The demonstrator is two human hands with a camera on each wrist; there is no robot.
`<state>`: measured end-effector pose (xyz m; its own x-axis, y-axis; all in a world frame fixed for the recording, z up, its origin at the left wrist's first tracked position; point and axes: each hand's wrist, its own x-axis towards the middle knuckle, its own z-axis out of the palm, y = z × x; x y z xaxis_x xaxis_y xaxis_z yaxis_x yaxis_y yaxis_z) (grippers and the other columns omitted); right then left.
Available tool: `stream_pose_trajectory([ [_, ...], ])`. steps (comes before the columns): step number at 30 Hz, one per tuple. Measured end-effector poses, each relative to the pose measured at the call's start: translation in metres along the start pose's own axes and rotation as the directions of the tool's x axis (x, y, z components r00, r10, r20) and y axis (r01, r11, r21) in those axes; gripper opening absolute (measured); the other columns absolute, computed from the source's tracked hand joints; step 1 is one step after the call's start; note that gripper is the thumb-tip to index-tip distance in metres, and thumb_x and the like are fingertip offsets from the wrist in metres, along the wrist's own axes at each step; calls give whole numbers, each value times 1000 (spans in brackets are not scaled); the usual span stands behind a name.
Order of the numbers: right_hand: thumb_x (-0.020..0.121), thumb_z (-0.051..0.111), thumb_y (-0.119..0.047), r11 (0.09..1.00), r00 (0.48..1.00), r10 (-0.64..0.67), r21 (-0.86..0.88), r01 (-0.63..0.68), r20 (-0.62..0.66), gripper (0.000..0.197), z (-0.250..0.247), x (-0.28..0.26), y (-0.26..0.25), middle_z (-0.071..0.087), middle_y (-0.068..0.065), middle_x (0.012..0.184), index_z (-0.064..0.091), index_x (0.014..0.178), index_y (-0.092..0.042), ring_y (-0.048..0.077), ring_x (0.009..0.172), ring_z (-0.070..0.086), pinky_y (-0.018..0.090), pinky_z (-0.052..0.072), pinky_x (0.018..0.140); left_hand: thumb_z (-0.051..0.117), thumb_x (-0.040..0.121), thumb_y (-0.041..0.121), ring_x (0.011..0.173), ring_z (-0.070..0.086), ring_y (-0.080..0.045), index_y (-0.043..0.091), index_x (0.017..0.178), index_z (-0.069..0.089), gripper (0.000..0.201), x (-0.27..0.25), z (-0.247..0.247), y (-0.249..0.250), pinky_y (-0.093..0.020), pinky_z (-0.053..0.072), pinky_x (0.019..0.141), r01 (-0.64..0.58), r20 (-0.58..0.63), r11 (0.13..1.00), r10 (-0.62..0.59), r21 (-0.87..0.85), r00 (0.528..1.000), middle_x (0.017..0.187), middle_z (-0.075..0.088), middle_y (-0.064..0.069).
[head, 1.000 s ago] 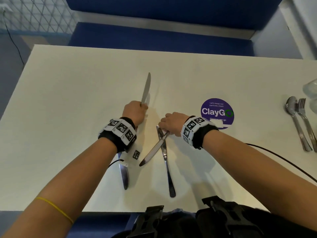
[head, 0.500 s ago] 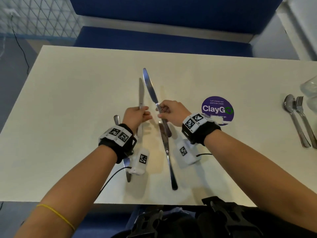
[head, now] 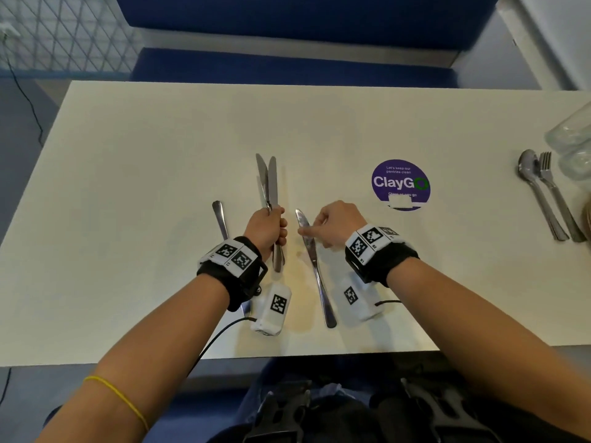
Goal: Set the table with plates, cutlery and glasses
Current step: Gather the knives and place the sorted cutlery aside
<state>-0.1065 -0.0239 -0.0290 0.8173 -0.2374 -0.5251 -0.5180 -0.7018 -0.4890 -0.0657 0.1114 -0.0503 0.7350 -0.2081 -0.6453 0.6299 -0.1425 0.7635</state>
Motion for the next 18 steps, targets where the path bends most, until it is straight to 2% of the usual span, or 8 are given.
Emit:
stream_pose_trajectory([
  [2, 68, 74, -56, 980, 992, 65, -193, -43, 108, 47, 10, -6, 10, 65, 3, 64, 65, 70, -9, 18, 63, 62, 27, 53, 65, 38, 100, 15, 52, 34, -11, 13, 80, 44, 21, -1, -1, -3, -21, 31, 46, -9, 7, 1000, 9, 22, 1000, 65, 38, -1],
  [5, 64, 79, -52, 944, 987, 99, -325, -53, 127, 47, 25, -12, 15, 56, 0, 57, 54, 59, -12, 17, 57, 58, 25, 49, 56, 41, 100, 16, 53, 36, -11, 13, 74, 40, 27, -5, 1, -6, -19, 33, 45, -19, 23, 998, 18, 62, 1000, 64, 39, -2],
  [7, 66, 81, -42, 948, 989, 102, -312, -64, 106, 42, 29, -14, 14, 55, -1, 57, 51, 57, -13, 15, 53, 54, 21, 42, 47, 43, 100, 16, 55, 40, -12, 10, 77, 45, 24, -10, 3, -9, -20, 36, 48, -23, 19, 997, 22, 68, 1000, 65, 44, -3],
  [11, 72, 75, -26, 967, 994, 89, -246, -71, 63, 35, 32, -22, 17, 53, 1, 59, 46, 59, -12, 18, 56, 54, 19, 35, 42, 44, 99, 13, 54, 48, -13, 7, 83, 53, 20, -23, 6, -17, -18, 41, 50, -27, -6, 998, 28, 50, 1000, 68, 55, -8],
  [14, 75, 72, -21, 963, 999, 45, -266, -44, 0, 37, 31, -26, 18, 44, 0, 58, 41, 58, -12, 18, 58, 50, 19, 32, 41, 41, 100, 15, 46, 54, -9, 9, 81, 51, 22, -28, 6, -27, -14, 47, 45, -24, -17, 1000, 25, 16, 1000, 70, 59, -11],
  [16, 76, 72, -22, 963, 999, 36, -267, -39, -16, 39, 30, -26, 18, 43, 1, 57, 39, 58, -11, 20, 62, 51, 19, 32, 41, 39, 101, 16, 42, 56, -8, 9, 82, 50, 23, -32, 5, -32, -15, 50, 46, -20, -6, 1000, 20, -15, 1000, 70, 60, -11],
  [18, 76, 71, -21, 968, 999, 45, -245, -48, -16, 37, 29, -25, 20, 43, 1, 55, 42, 56, -10, 20, 59, 50, 19, 31, 42, 38, 102, 16, 40, 59, -9, 8, 84, 49, 23, -37, 3, -36, -16, 52, 47, -11, 16, 999, 11, -42, 1000, 71, 59, -13],
])
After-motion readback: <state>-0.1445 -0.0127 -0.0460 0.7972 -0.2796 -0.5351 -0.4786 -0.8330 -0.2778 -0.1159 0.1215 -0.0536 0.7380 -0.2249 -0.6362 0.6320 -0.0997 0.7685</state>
